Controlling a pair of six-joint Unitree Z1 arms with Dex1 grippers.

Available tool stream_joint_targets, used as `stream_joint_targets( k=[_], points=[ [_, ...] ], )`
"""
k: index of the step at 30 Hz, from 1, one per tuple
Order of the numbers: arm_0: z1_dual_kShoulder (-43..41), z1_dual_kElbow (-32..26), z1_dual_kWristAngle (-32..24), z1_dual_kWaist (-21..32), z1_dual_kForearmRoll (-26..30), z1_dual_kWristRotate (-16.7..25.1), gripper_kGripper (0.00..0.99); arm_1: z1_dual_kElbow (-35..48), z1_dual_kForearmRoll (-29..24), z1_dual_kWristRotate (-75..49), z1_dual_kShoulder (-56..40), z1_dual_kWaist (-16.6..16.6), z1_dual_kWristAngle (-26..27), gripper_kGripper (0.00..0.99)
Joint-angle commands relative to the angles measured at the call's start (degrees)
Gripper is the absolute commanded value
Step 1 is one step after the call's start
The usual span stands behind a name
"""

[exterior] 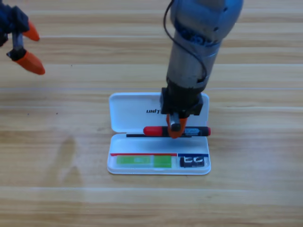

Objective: Clean up eraser and pencils

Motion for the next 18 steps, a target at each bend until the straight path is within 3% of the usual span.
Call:
stream_joint_targets(
  k=[1,14,16,18],
  points=[
    [2.19,2.14,-0.9,0.74,0.56,1.4,0.989,-2.29,0.99,0.63,5.82,1.93,1.18,0.0],
    [2.1,3.98,-0.9,0.92,0.56,2.89,0.989,-4.92,0.99,1.68,8.37,2.46,1.1,0.0],
    [2.01,3.98,-0.81,0.92,0.56,2.98,0.989,-4.92,1.08,1.94,8.1,2.46,1.01,0.268],
    [2.01,4.07,-0.81,0.92,0.56,3.07,0.989,-4.84,1.26,2.91,7.4,2.46,0.92,0.712]
  ],
)
